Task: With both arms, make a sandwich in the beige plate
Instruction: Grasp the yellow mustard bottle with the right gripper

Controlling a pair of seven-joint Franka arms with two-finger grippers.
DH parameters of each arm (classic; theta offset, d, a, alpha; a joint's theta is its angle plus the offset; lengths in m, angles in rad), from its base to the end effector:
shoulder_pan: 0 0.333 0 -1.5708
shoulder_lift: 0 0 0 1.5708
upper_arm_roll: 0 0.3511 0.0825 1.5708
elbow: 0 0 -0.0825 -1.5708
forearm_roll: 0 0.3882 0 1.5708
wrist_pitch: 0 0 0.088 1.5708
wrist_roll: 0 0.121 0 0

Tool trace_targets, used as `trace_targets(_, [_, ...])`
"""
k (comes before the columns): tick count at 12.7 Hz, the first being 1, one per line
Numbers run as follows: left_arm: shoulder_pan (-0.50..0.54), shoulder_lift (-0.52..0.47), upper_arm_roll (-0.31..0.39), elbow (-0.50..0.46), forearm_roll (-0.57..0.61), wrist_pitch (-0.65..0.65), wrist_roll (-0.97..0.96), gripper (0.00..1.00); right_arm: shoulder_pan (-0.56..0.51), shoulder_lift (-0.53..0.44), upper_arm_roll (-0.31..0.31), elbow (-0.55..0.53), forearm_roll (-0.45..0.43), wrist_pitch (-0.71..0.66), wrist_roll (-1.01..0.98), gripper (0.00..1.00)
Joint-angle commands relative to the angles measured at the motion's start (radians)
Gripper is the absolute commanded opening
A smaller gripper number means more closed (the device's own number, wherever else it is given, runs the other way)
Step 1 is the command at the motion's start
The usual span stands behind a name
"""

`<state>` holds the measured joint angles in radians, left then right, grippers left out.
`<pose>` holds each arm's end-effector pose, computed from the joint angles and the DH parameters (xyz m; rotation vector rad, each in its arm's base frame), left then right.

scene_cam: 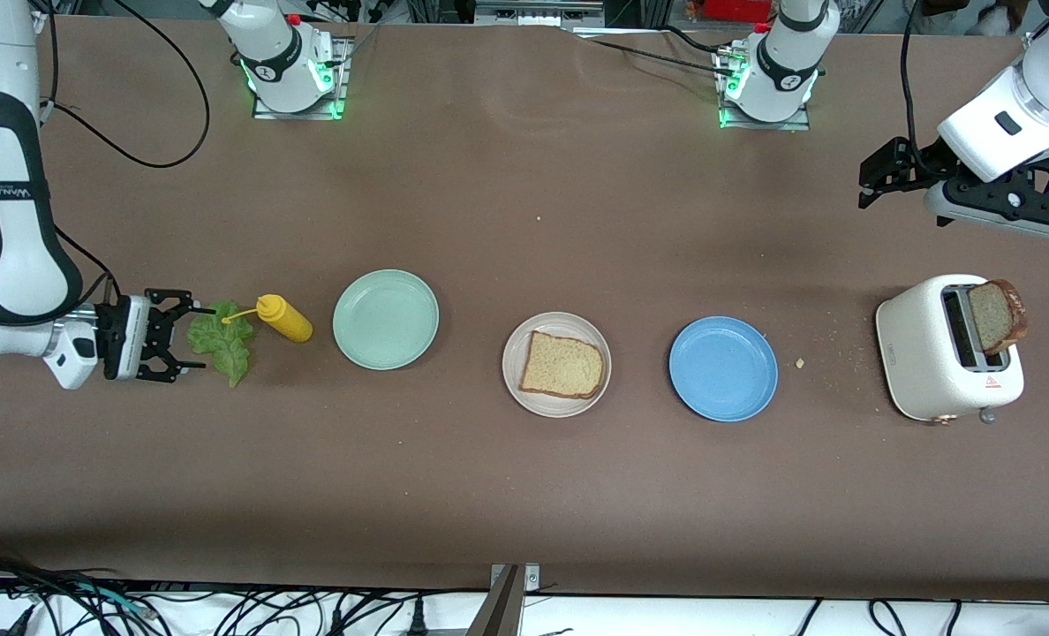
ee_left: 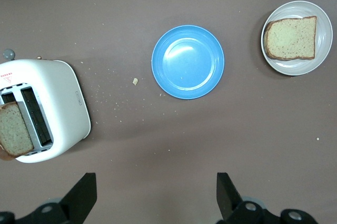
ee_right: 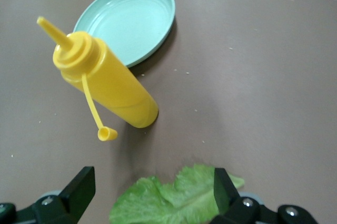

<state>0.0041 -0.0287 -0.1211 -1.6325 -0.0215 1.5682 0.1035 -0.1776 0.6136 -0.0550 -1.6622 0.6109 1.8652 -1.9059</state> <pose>0.5426 -0.0674 0.6318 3.1044 -0.3430 -0.0561 0.6563 -0.0982 0.2491 -1.9608 -1.6055 -0.3333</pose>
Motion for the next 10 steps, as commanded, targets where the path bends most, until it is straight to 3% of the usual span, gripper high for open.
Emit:
trace_targets(1, [0.005, -0.008, 0.006, -0.006, -0.009, -0.005, 0.007, 1.0, -0.017, 0.058, 0.006, 0.01, 0.126, -0.069, -0.201, 1.0])
trace_targets(3, [0.005, -0.008, 0.006, -0.006, -0.009, -0.005, 0.007, 1.0, -0.017, 0.109, 0.004, 0.004, 0.223, -0.109, -0.373, 1.0])
trace_targets(10, [0.005, -0.008, 0.006, -0.006, -0.009, -0.007, 0.007, 1.0, -0.034, 0.187, 0.0, -0.034, 0.357, -0.25, -0.551, 1.0])
